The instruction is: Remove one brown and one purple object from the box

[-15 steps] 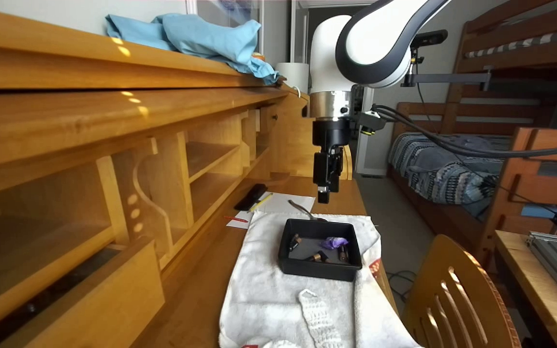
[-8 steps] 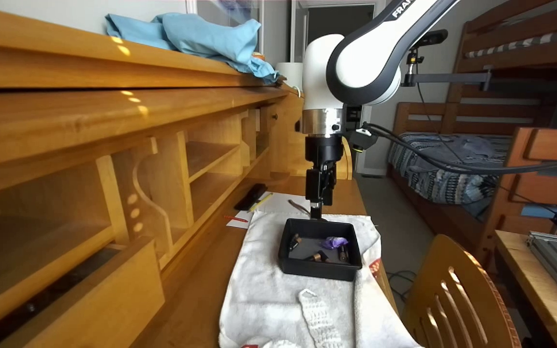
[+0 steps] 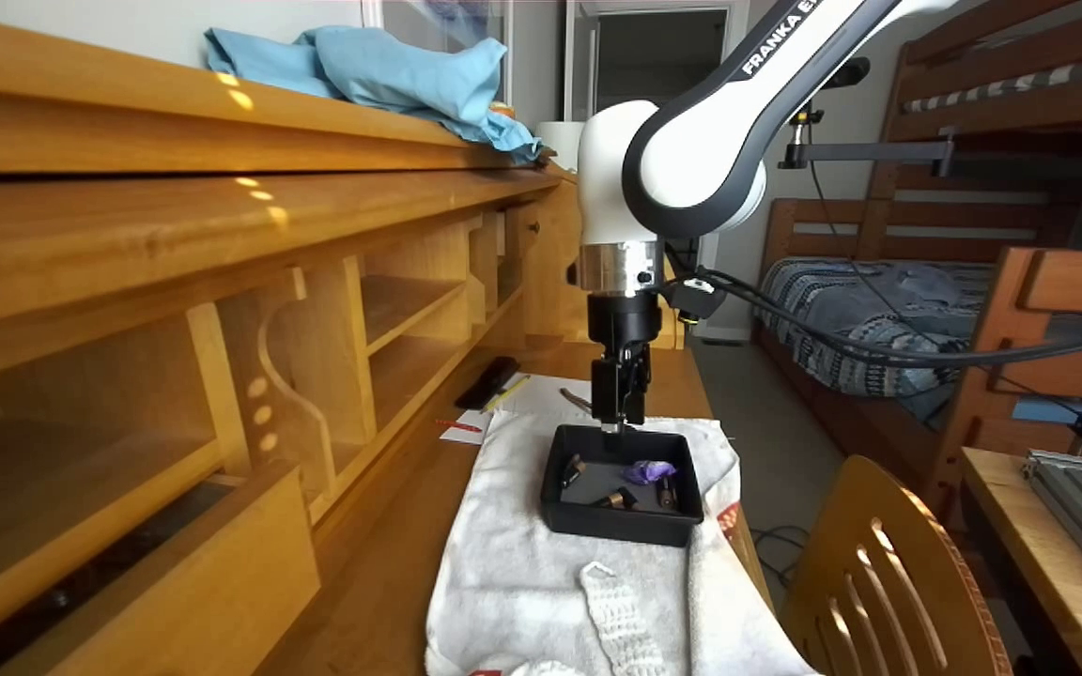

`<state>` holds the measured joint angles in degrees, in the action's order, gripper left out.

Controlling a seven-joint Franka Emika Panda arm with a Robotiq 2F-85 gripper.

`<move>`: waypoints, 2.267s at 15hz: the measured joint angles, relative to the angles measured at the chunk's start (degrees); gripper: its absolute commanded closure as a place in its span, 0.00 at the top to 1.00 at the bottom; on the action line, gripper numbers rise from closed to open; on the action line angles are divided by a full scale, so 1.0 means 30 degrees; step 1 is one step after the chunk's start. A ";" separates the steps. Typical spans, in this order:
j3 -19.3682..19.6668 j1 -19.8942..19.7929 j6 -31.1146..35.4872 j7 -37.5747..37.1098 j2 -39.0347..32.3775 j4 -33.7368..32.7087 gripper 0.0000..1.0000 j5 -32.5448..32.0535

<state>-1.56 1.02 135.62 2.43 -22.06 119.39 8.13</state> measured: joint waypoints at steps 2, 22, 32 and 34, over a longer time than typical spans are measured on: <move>0.0000 0.0021 0.0001 -0.0392 -0.0277 -0.0051 1.00 0.0000; 0.1054 0.1616 0.2315 -0.9707 -0.2125 -0.0186 1.00 -0.0091; 0.1517 0.1932 0.2674 -1.0999 -0.2736 -0.0456 1.00 -0.0090; 0.1576 0.1971 0.2674 -1.1225 -0.2830 -0.0557 1.00 -0.0090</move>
<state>3.16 6.94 143.64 -31.24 -30.55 117.71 7.86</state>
